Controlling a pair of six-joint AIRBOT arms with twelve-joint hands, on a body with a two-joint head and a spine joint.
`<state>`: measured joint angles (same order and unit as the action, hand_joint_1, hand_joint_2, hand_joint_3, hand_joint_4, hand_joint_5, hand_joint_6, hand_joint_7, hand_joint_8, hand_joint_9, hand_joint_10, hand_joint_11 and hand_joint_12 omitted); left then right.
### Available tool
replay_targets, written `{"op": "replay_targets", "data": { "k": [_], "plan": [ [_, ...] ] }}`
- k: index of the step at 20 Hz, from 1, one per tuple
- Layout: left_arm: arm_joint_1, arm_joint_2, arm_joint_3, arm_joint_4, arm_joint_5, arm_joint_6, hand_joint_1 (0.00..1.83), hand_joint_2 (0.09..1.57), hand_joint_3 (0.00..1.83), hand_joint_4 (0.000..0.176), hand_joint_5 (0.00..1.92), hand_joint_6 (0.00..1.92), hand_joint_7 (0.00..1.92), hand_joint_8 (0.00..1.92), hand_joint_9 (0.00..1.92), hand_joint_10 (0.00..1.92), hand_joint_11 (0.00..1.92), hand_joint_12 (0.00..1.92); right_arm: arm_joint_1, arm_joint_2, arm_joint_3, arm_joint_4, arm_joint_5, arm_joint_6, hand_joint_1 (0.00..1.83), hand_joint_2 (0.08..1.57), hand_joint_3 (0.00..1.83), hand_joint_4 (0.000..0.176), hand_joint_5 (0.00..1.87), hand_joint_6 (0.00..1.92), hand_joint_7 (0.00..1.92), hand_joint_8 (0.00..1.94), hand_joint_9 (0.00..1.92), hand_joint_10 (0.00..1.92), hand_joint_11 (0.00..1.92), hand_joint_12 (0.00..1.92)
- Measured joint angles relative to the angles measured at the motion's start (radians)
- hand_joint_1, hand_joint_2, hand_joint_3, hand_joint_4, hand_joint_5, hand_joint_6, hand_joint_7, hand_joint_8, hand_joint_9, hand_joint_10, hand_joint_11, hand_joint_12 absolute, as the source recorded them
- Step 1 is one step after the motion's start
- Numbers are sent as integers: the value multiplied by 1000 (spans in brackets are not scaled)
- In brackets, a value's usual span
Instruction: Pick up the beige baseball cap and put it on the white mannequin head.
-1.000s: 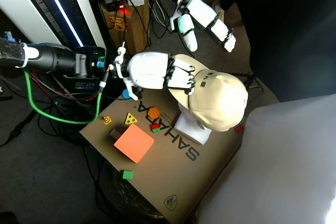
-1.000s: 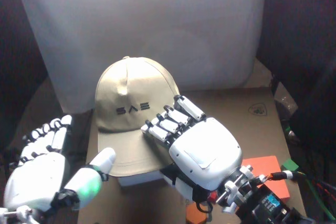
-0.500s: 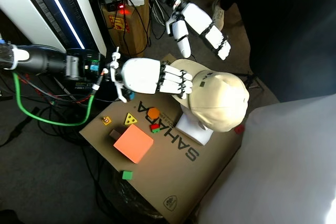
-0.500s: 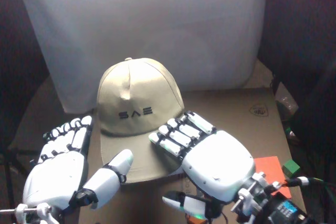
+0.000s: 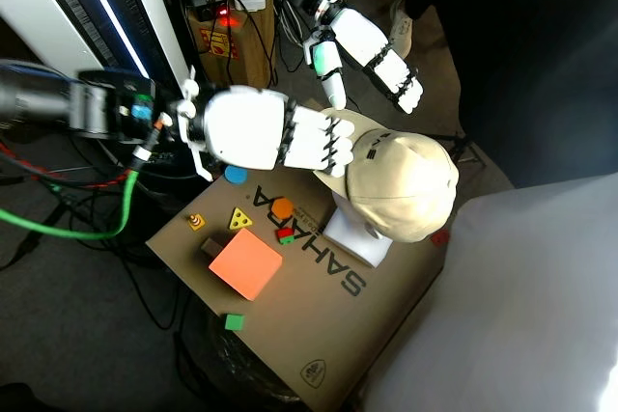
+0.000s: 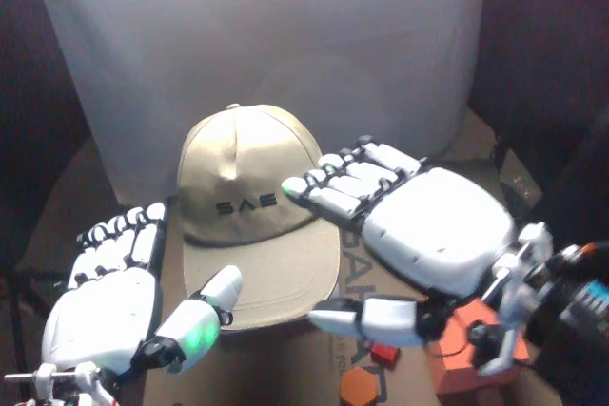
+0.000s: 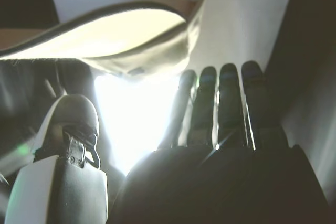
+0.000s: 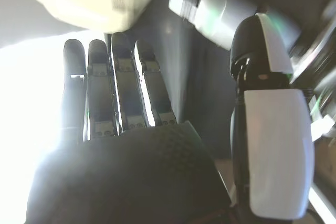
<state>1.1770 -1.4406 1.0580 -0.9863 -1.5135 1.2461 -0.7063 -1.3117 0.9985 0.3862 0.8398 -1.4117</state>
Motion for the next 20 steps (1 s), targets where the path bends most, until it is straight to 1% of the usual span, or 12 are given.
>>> {"op": "replay_targets", "data": {
  "k": [2, 4, 5, 7, 8, 10, 12, 14, 15, 16, 17, 20],
  "plan": [
    [-26, 13, -15, 0, 2, 64, 0, 1144, 0, 0, 31, 7, 0, 0, 0, 0, 0, 0, 52, 102, -57, 70, -181, 11, 495, 1031, 0, 0, 273, 4, 325, 2, 238, 1, 0, 862],
    [-76, 47, -50, -6, 2, 161, 25, 1163, 1, 0, 406, 20, 347, 17, 320, 26, 265, 166, 119, 206, -101, 145, -350, 11, 497, 1052, 1, 0, 453, 25, 557, 35, 526, 89, 132, 1324],
    [-106, 70, -72, -31, 0, 222, 123, 1146, 0, 0, 591, 29, 664, 42, 687, 43, 449, 426, 151, 248, -122, 225, -414, -43, 555, 1076, 0, 0, 672, 48, 758, 211, 581, 705, 333, 1589],
    [-149, 112, -111, -81, -7, 318, 186, 1137, 0, 0, 714, 4, 811, 6, 877, 33, 482, 812, 197, 301, -152, 534, -477, -291, 618, 1089, 0, 0, 832, 85, 699, 730, 534, 1352, 452, 1825],
    [-162, 137, -139, -119, -8, 356, 239, 1147, 1, 0, 757, 4, 813, 1, 895, 32, 473, 985, 223, 320, -168, 826, -494, -580, 656, 1094, 1, 0, 891, 247, 691, 950, 579, 1532, 562, 1902],
    [-177, 182, -190, -176, -6, 415, 340, 1152, 0, 0, 821, 9, 839, 7, 958, 60, 503, 1160, 257, 325, -192, 1182, -423, -965, 671, 1100, 0, 0, 716, 919, 709, 1212, 684, 1650, 729, 1920],
    [-251, 247, -280, -242, -17, 560, 370, 1153, 0, 0, 851, 11, 865, 12, 975, 80, 504, 1225, 267, 301, -204, 1172, -365, -961, 669, 1098, 0, 0, 635, 1197, 739, 1297, 741, 1666, 798, 1921],
    [-292, 257, -305, -282, -24, 622, 370, 1153, 0, 0, 851, 11, 865, 12, 975, 80, 504, 1225, 265, 278, -213, 1162, -337, -962, 669, 1098, 0, 0, 635, 1197, 739, 1297, 741, 1666, 798, 1921],
    [-320, 261, -320, -303, -25, 666, 495, 1142, 6, 0, 829, 641, 871, 680, 746, 1051, 580, 1526, 256, 262, -220, 1143, -325, -945, 745, 1076, 0, 0, 597, 1776, 756, 1812, 926, 1870, 1070, 1921],
    [-348, 261, -333, -323, -26, 701, 678, 1145, 5, 0, 708, 1665, 813, 1592, 787, 1741, 755, 1842, 238, 243, -222, 1115, -320, -894, 859, 1052, 0, 0, 680, 1892, 946, 1915, 1165, 1911, 1409, 1921],
    [-362, 261, -342, -333, -25, 714, 803, 1142, 1, 0, 796, 1870, 897, 1855, 948, 1885, 920, 1905, 222, 233, -223, 1088, -324, -852, 890, 1052, 0, 0, 843, 1915, 1128, 1936, 1384, 1919, 1617, 1921],
    [-383, 261, -361, -370, -29, 717, 937, 1137, 0, 0, 1131, 1921, 1216, 1920, 1248, 1921, 1248, 1921, 197, 230, -233, 1005, -328, -780, 875, 1126, 0, 0, 1242, 1921, 1468, 1941, 1710, 1921, 1862, 1921]
  ]
}}
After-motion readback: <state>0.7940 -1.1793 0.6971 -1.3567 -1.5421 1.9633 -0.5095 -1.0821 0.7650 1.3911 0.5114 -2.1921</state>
